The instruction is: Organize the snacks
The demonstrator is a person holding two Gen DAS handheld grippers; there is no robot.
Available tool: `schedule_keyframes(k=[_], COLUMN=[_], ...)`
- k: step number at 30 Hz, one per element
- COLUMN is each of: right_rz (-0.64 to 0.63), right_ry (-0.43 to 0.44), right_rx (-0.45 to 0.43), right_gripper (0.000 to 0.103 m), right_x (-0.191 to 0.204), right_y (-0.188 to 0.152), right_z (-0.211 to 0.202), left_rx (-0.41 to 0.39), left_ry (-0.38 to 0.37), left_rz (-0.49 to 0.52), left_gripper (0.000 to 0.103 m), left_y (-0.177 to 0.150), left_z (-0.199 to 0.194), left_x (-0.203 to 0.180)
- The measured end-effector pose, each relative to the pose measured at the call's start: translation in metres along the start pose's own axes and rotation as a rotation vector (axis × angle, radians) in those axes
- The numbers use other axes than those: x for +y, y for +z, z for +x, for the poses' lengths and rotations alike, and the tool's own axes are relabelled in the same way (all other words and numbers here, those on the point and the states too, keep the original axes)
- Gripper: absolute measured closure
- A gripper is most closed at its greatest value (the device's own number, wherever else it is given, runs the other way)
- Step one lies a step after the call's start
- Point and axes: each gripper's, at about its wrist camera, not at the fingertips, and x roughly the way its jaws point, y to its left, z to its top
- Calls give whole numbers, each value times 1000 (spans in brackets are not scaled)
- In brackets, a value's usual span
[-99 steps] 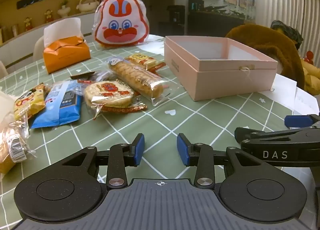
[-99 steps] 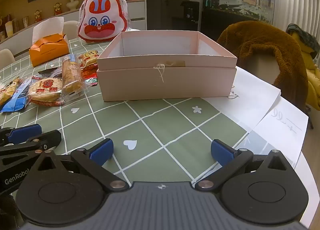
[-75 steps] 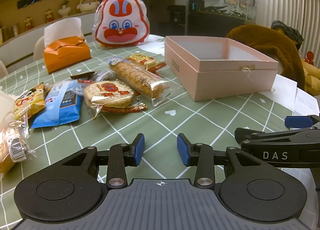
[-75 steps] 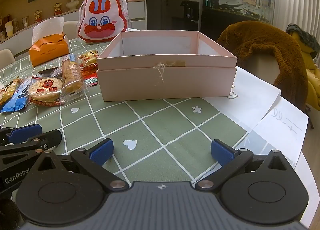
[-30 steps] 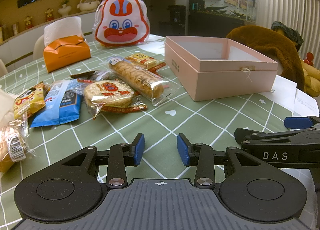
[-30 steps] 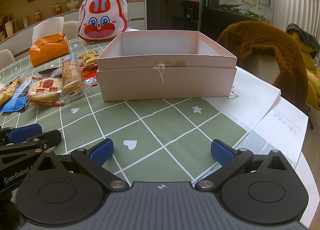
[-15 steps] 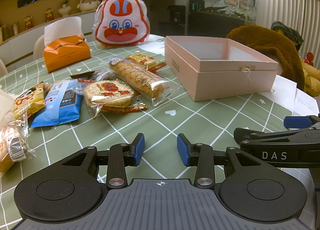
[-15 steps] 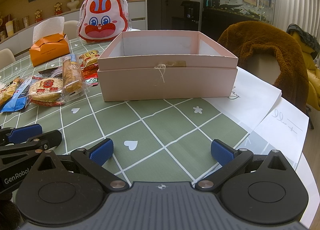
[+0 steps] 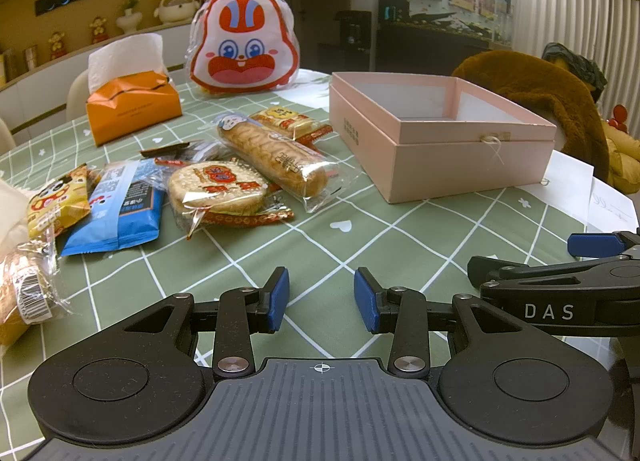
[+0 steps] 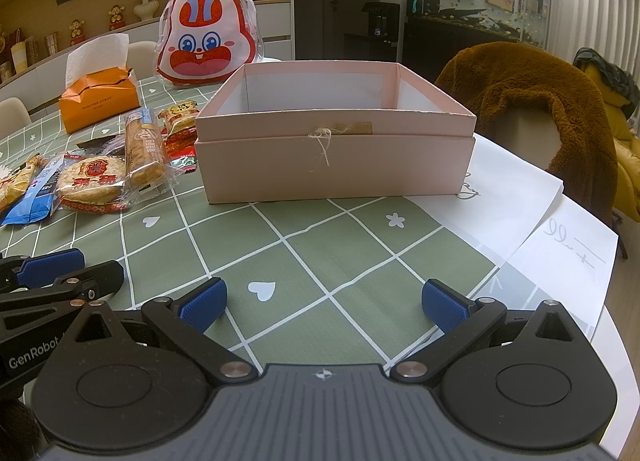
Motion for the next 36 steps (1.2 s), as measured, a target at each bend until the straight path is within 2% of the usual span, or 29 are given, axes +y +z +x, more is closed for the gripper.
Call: schedule_keyframes(k=[4, 7, 14, 16, 17, 18, 20, 23, 25, 27, 30, 32, 33, 36], right_rz=[-2, -24, -14, -48, -61, -77, -120, -133, -104, -71, -56, -57, -58, -64], right_ry=[1, 26, 9, 40, 46, 42, 41, 112, 156, 171, 164, 159, 157, 155], right_rx=[3, 73, 143, 193, 201, 188, 121, 68, 67, 79, 97, 128, 142, 174], right_gripper=[0, 0, 0, 1, 5, 13, 13, 13, 13, 13, 13, 13, 13, 13], right_x=[-1, -7, -4, -1, 2, 7, 19, 33, 36, 36, 36, 36, 36, 36], right_y=[0, 7, 11, 20, 24, 30, 46, 75, 92, 100, 99, 90, 85, 75], right_z=[0, -2, -5, -1, 0, 0, -8, -19, -21, -20, -15, -8, -4, 0], left_rx=[0, 0, -1, 0, 11, 40, 74, 32, 33, 70, 143, 202, 229, 209], left_ry=[0, 0, 14, -7, -22, -44, -48, 55, 172, 269, 396, 427, 416, 381], left_rz=[0, 0, 16, 3, -4, -17, -61, -106, -147, -234, -363, -424, -457, -472], left_gripper=[61, 61, 61, 61, 61, 61, 61, 61, 61, 62, 63, 63, 62, 63], left_y=[0, 0, 0, -1, -2, 3, 18, 44, 60, 65, 55, 42, 35, 31], left_z=[0, 0, 0, -3, -4, -4, -11, -31, -40, -44, -41, -34, -30, -28], left_x=[0, 0, 0, 2, 2, 8, 26, 63, 98, 135, 184, 205, 211, 206])
